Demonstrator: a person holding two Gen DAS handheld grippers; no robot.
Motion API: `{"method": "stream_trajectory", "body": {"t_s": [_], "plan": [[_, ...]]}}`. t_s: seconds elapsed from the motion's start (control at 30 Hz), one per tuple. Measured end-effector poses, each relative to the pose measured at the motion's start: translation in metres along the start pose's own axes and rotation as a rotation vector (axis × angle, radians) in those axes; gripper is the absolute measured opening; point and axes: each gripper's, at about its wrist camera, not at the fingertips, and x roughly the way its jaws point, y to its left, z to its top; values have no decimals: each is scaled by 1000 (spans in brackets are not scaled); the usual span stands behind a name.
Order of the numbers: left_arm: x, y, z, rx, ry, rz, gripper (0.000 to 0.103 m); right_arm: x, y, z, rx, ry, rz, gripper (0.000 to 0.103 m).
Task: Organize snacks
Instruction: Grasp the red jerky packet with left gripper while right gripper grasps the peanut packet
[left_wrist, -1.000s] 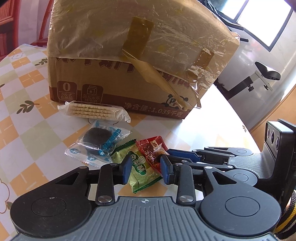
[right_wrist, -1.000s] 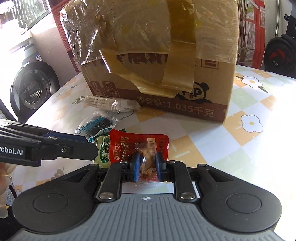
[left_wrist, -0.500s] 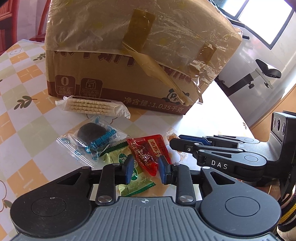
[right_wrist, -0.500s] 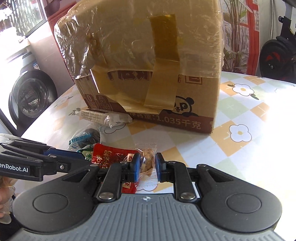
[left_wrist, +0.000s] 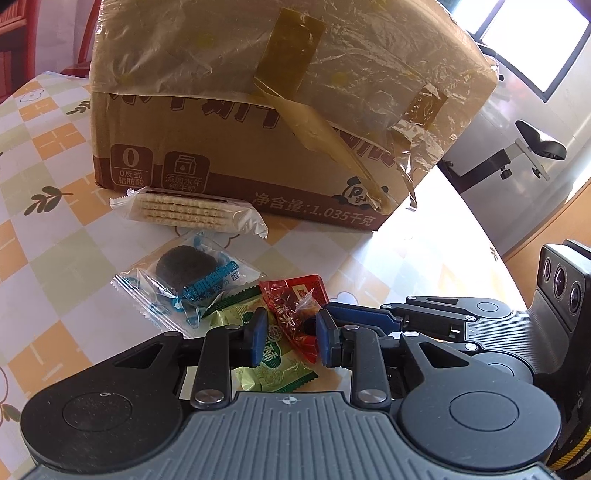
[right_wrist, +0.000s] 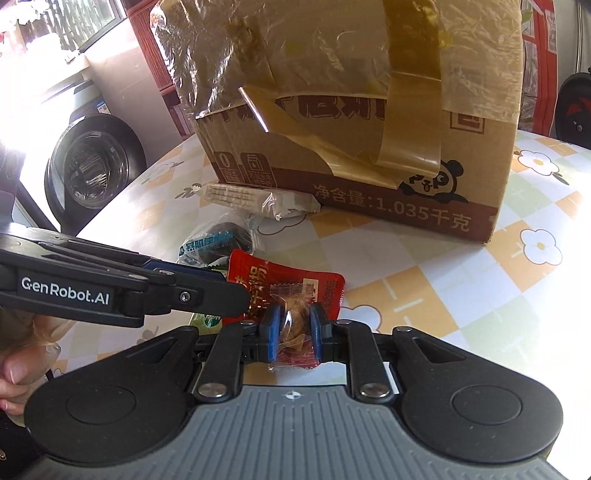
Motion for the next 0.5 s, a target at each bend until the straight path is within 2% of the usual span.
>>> {"method": "stream_trajectory", "body": {"t_s": [0.13, 0.2, 0.27, 0.37, 0.5], "plan": [[8, -1, 5, 3, -14, -1, 23, -3, -3, -3, 27, -7, 22, 19], [11, -1, 6, 5, -24, 17, 15, -5, -3, -4, 30, -10, 27, 19], [13, 1, 6, 6, -29, 32, 3, -6, -4, -5, 34, -12, 32, 19], [9, -2, 3, 43, -43, 51, 1, -7, -5, -5, 40, -11, 35, 19], [-8, -12, 1, 104, -100, 56, 1, -19, -4, -3, 29, -26, 0, 18]]}}
